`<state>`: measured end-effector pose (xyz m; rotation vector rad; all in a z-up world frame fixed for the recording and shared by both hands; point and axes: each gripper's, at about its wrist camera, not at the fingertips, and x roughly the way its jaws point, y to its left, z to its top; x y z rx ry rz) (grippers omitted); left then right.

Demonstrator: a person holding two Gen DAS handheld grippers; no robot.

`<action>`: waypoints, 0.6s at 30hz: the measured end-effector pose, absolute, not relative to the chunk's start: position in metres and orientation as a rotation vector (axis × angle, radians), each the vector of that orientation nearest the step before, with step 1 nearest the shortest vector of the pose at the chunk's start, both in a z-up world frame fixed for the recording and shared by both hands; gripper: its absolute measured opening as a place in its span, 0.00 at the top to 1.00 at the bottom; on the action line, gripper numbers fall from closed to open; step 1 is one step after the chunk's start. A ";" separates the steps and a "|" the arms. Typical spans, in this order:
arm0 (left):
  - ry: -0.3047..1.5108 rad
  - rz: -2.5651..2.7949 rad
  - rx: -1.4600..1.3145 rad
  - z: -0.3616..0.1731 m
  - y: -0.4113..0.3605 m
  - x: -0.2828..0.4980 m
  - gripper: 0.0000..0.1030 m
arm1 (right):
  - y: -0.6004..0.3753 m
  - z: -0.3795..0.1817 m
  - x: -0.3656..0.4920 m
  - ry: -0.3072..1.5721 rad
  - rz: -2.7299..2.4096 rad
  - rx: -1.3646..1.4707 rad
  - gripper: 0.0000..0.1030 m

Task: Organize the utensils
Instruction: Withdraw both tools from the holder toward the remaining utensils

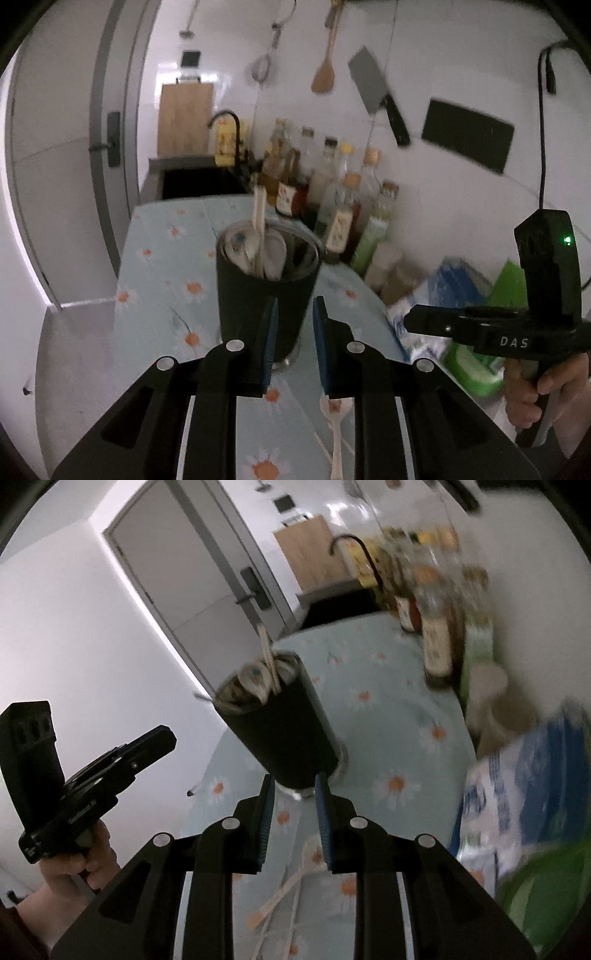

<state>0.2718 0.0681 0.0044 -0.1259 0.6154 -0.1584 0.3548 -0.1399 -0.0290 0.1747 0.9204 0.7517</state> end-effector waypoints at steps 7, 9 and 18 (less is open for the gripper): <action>0.730 -0.241 -0.101 -0.026 0.062 0.279 0.82 | -0.156 -0.064 0.338 1.036 0.692 0.309 0.77; 0.764 -0.276 -0.110 -0.036 0.061 0.283 0.82 | -0.160 -0.076 0.332 1.068 0.654 0.352 0.77; 0.894 -0.401 -0.091 -0.074 0.060 0.300 0.82 | -0.174 -0.121 0.300 1.192 0.513 0.572 0.77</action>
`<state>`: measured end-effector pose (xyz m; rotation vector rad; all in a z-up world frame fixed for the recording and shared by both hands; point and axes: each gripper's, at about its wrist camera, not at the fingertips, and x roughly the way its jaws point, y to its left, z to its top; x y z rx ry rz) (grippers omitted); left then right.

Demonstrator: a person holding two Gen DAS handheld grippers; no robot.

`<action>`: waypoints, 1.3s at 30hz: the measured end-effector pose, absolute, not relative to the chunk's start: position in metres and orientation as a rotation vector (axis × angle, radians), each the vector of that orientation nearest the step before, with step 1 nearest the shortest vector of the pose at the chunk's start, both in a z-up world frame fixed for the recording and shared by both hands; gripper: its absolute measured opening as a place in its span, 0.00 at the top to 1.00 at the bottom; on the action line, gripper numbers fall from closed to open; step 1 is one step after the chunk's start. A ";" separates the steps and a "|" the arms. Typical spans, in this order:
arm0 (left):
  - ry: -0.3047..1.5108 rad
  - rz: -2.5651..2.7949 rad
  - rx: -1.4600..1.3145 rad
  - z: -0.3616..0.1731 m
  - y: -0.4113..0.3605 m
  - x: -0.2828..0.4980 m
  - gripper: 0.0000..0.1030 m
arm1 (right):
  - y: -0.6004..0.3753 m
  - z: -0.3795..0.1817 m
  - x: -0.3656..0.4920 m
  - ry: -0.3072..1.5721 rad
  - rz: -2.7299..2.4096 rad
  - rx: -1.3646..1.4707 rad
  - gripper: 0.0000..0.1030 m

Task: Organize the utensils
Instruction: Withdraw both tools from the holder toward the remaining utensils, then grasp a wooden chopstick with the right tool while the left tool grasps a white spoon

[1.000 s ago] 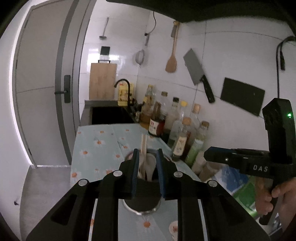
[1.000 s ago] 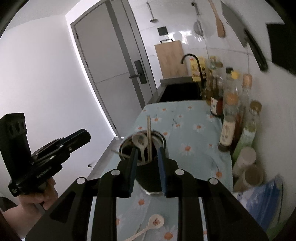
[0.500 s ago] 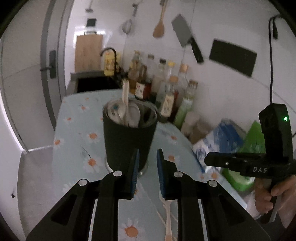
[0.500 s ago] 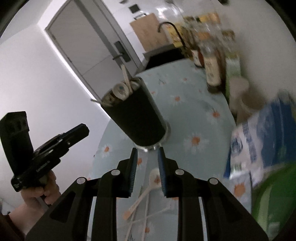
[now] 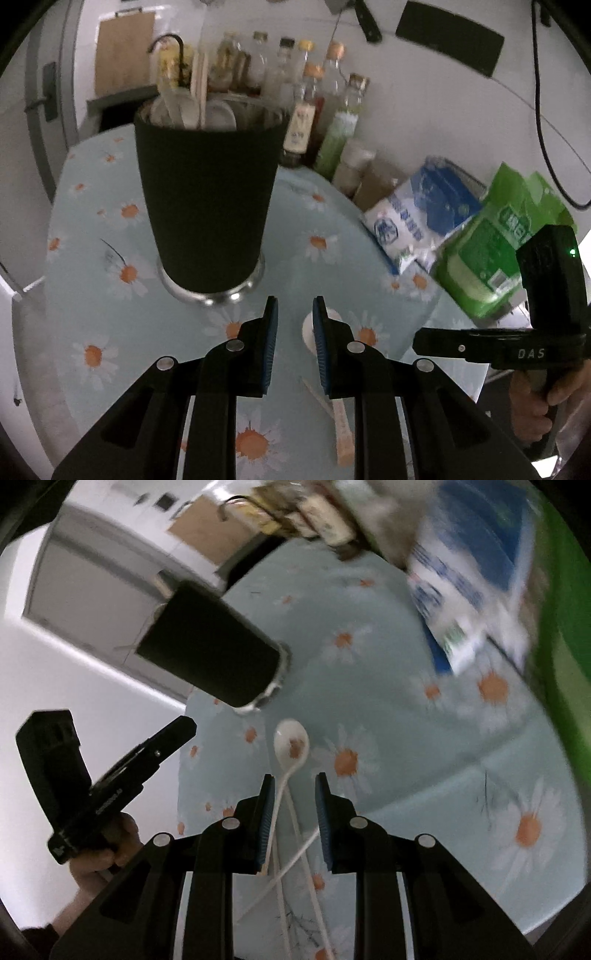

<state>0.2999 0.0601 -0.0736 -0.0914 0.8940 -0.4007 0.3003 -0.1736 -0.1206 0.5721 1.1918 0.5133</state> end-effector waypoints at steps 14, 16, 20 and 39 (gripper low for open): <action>1.007 -0.527 -0.069 -0.113 0.055 0.321 0.82 | -0.176 -0.164 0.279 1.295 0.391 0.851 0.77; 1.018 -0.539 -0.057 -0.116 0.053 0.324 0.82 | -0.174 -0.166 0.277 1.296 0.387 0.852 0.77; 1.035 -0.558 -0.043 -0.123 0.050 0.331 0.82 | -0.168 -0.172 0.279 1.304 0.374 0.870 0.77; 1.110 -0.614 0.006 -0.138 0.041 0.343 0.82 | -0.161 -0.177 0.282 1.293 0.354 0.848 0.91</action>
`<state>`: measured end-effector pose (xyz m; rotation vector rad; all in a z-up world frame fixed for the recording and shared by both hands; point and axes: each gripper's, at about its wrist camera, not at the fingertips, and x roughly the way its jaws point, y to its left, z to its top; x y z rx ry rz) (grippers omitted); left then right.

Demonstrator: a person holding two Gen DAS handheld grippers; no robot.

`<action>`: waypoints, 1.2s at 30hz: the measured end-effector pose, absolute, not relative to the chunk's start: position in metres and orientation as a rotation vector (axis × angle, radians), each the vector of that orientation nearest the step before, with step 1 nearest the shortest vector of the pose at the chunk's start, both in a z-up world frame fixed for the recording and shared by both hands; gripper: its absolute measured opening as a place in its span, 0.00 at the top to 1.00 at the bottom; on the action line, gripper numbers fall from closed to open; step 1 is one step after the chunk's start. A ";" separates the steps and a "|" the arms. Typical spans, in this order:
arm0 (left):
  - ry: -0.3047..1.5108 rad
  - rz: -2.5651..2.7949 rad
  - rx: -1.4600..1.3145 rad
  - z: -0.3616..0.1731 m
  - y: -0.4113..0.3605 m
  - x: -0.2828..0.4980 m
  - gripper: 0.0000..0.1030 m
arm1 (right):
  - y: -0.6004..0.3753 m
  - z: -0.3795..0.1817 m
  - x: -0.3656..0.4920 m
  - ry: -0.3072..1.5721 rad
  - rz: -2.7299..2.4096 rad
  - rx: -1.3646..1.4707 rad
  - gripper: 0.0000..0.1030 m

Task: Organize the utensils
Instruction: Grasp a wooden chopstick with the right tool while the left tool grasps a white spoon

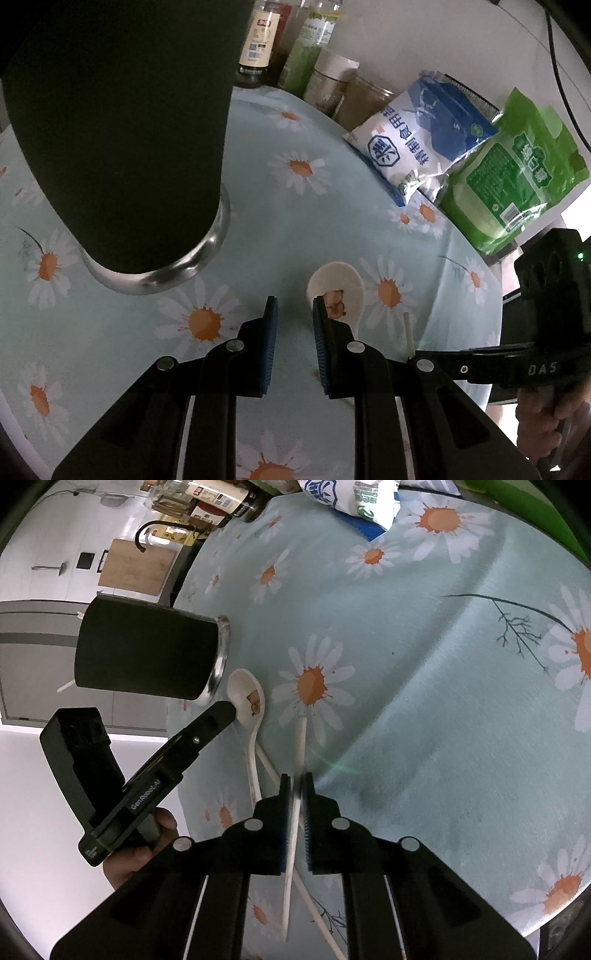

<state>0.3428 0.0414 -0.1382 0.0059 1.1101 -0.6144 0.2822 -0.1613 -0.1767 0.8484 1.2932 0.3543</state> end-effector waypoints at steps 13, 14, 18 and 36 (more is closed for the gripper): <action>1.131 -0.643 0.032 -0.141 0.031 0.348 0.82 | -0.163 -0.174 0.281 1.275 0.333 0.834 0.94; 1.131 -0.651 0.034 -0.141 0.030 0.348 0.82 | -0.165 -0.174 0.281 1.272 0.329 0.835 0.94; 1.129 -0.667 0.054 -0.141 0.028 0.346 0.84 | -0.171 -0.169 0.278 1.253 0.324 0.834 0.94; 1.074 -0.700 0.106 -0.130 0.021 0.344 0.98 | -0.180 -0.144 0.273 1.201 0.319 0.804 0.94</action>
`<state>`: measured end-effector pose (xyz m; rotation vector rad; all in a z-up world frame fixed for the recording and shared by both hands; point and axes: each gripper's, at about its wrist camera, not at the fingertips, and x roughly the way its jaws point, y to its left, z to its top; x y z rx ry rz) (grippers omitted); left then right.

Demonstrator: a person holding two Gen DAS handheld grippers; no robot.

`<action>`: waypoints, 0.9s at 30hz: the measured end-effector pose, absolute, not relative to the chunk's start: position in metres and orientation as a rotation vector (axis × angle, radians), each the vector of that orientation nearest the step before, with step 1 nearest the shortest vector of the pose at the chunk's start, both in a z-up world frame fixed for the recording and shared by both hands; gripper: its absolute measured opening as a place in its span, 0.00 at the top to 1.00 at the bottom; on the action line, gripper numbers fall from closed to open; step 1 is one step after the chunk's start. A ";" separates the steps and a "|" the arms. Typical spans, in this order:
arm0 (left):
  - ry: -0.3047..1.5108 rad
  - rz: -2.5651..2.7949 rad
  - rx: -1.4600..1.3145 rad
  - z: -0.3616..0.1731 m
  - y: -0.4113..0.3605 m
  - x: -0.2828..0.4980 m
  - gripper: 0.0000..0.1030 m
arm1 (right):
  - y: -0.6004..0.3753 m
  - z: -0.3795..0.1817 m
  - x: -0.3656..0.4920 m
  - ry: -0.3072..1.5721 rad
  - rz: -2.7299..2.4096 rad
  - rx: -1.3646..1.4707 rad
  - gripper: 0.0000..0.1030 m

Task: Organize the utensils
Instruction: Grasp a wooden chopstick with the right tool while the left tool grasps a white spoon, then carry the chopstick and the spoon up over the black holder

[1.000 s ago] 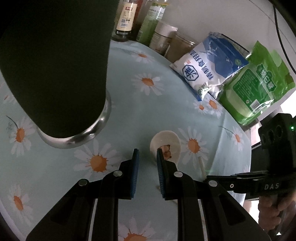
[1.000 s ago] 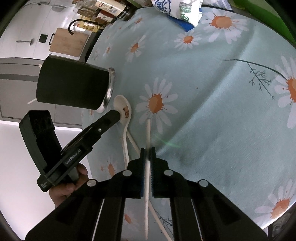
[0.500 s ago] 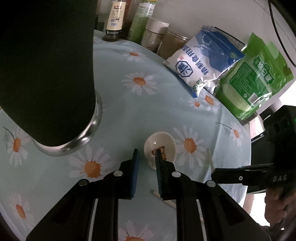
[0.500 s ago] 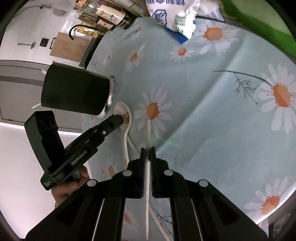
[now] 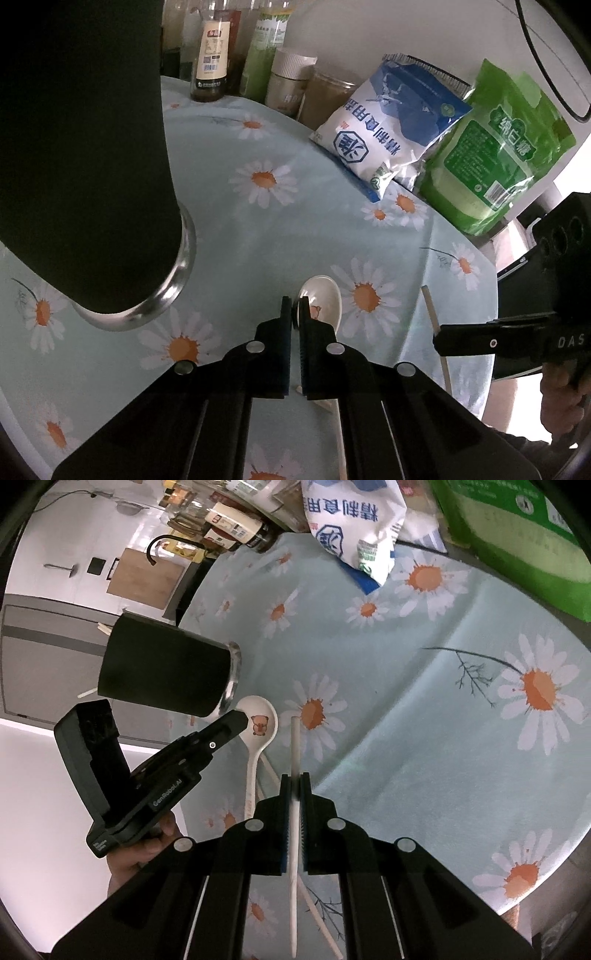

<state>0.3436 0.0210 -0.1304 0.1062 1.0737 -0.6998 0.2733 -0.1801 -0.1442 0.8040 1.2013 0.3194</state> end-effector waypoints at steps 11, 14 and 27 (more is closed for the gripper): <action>0.963 -0.676 0.083 -0.097 0.031 0.329 0.98 | -0.172 -0.121 0.280 1.148 0.376 0.737 0.94; 0.926 -0.659 0.068 -0.084 0.038 0.324 0.98 | -0.168 -0.113 0.286 1.133 0.403 0.711 0.94; 0.773 -0.514 -0.046 -0.021 0.069 0.303 0.98 | -0.147 -0.075 0.332 1.080 0.568 0.592 0.94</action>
